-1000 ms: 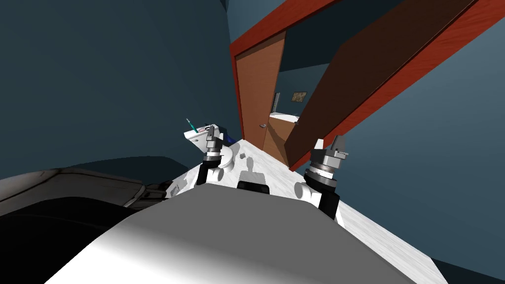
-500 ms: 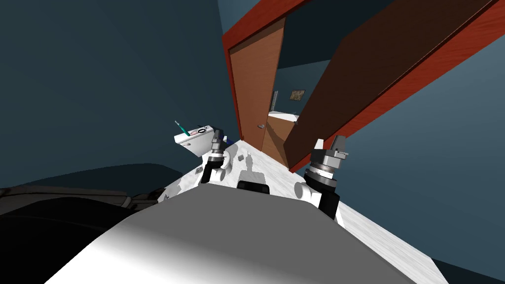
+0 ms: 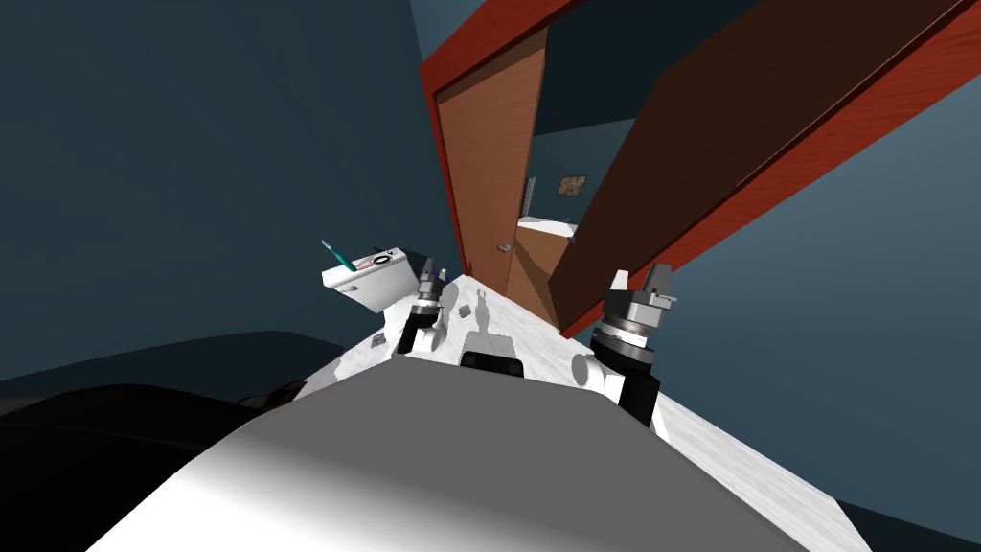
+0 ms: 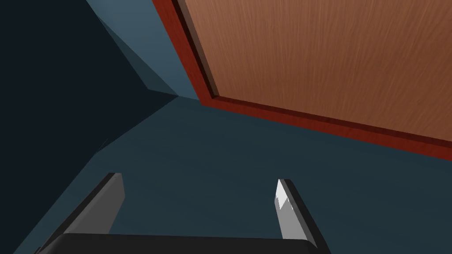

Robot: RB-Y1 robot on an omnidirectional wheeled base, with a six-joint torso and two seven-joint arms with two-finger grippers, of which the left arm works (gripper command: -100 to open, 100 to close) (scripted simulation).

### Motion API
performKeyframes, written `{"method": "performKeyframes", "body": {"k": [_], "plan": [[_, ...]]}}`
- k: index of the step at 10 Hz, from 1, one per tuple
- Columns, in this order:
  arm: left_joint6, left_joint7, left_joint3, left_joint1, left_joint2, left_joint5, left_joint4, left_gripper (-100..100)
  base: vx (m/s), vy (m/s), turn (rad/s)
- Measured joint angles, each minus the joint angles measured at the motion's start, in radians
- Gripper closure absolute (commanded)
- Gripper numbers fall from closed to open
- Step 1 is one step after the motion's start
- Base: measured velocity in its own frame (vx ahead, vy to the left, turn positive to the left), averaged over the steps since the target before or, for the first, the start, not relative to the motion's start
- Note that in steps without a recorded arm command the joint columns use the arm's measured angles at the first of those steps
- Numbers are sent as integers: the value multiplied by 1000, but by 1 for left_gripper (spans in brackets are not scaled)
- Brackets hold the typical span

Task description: Push the door open

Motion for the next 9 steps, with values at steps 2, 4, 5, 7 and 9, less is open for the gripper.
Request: {"method": "performKeyframes", "body": {"k": [2, 4, 5, 7, 9], "plan": [[-16, 9, -9, -14, 13, 1, 52, -100, 131, 0, -59], [-25, 16, -19, -20, 20, 0, 82, -100, 111, -2, -61], [-32, 19, -21, -29, 25, 1, 106, -100, 91, -9, -71], [-53, 27, -27, -41, 35, 2, 155, -100, 94, -1, -54], [-65, 33, -35, -54, 41, 2, 196, -100, 98, -13, -57]]}}
